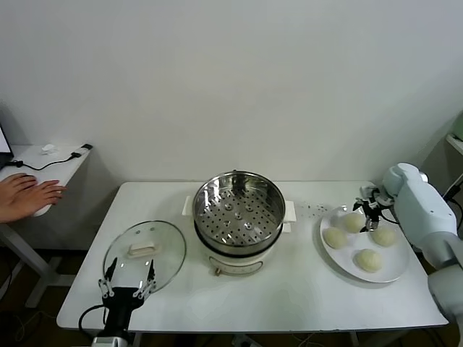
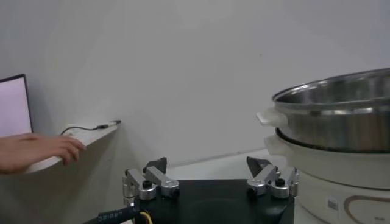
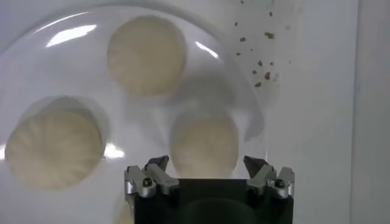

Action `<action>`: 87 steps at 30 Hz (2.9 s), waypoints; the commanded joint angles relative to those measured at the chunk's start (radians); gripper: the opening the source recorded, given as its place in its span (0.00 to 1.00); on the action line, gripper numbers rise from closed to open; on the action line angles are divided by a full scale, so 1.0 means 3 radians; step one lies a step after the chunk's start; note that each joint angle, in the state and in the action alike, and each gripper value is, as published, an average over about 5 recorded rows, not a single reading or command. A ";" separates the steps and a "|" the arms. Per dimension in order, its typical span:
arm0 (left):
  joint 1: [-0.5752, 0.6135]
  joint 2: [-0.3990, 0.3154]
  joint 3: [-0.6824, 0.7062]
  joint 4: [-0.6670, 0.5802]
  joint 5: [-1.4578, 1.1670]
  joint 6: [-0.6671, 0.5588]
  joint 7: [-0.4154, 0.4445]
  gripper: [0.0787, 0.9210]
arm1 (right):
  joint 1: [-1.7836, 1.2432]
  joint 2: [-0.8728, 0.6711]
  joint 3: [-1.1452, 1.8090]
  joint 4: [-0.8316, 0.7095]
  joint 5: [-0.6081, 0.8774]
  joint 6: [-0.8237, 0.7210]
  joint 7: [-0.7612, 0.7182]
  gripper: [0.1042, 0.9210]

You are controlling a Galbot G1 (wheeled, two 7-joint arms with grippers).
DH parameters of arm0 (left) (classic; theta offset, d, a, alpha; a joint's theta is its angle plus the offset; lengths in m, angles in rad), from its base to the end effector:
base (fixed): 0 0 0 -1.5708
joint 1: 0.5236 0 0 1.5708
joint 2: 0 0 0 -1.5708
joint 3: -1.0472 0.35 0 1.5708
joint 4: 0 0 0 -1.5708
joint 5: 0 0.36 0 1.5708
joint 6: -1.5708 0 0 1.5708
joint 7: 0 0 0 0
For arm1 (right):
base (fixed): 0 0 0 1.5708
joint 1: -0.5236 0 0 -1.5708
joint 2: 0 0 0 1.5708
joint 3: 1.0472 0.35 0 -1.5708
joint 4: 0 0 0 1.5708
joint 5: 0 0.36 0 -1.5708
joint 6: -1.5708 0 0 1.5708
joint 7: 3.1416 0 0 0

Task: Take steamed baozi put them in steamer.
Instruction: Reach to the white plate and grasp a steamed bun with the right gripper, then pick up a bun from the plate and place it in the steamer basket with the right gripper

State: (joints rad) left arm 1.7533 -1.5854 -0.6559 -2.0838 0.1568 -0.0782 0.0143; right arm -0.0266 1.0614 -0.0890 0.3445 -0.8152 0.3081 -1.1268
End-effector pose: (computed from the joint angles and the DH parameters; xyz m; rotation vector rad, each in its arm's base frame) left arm 0.1237 0.0388 -0.3341 0.1185 -2.9943 -0.3354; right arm 0.5937 -0.2749 -0.2475 1.1360 -1.3716 1.3409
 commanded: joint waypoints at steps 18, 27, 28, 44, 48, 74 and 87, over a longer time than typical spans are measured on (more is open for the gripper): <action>0.0053 -0.0002 -0.0002 0.0015 0.0020 -0.0044 -0.0004 0.88 | 0.0081 0.0161 0.0250 -0.0233 -0.0258 0.0046 0.0030 0.60; 0.0125 -0.0001 -0.0018 -0.0013 0.0006 -0.0067 -0.0010 0.88 | 0.0133 -0.0207 -0.0563 0.0652 0.0785 0.0171 -0.0376 0.60; 0.0135 0.0000 -0.0022 -0.0016 0.0003 -0.0071 -0.0010 0.88 | 0.0185 -0.0265 -0.0750 0.0797 0.0990 0.0182 -0.0445 0.60; 0.0183 -0.0004 -0.0011 -0.0014 -0.0002 -0.0092 -0.0014 0.88 | 0.1779 -0.0011 -0.2774 0.2037 0.1815 0.0995 -0.0664 0.60; 0.0192 -0.0003 0.0001 -0.0004 0.0015 -0.0119 -0.0004 0.88 | 0.1868 0.0218 -0.2876 0.2336 0.1670 0.1195 -0.0567 0.61; 0.0309 0.0006 -0.0010 0.0003 0.0008 -0.0174 -0.0001 0.88 | 0.1025 0.1126 -0.2621 0.1911 0.0480 0.1530 -0.0060 0.60; 0.0356 0.0003 -0.0007 -0.0014 -0.0080 -0.0152 0.0001 0.88 | 0.0904 0.1054 -0.2637 0.1880 0.0417 0.1503 -0.0078 0.60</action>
State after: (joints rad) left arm 1.8578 -1.5837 -0.6585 -2.0872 0.1452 -0.1281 0.0142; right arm 0.2753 1.3614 -0.8849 0.9329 -0.6516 0.7513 -1.1561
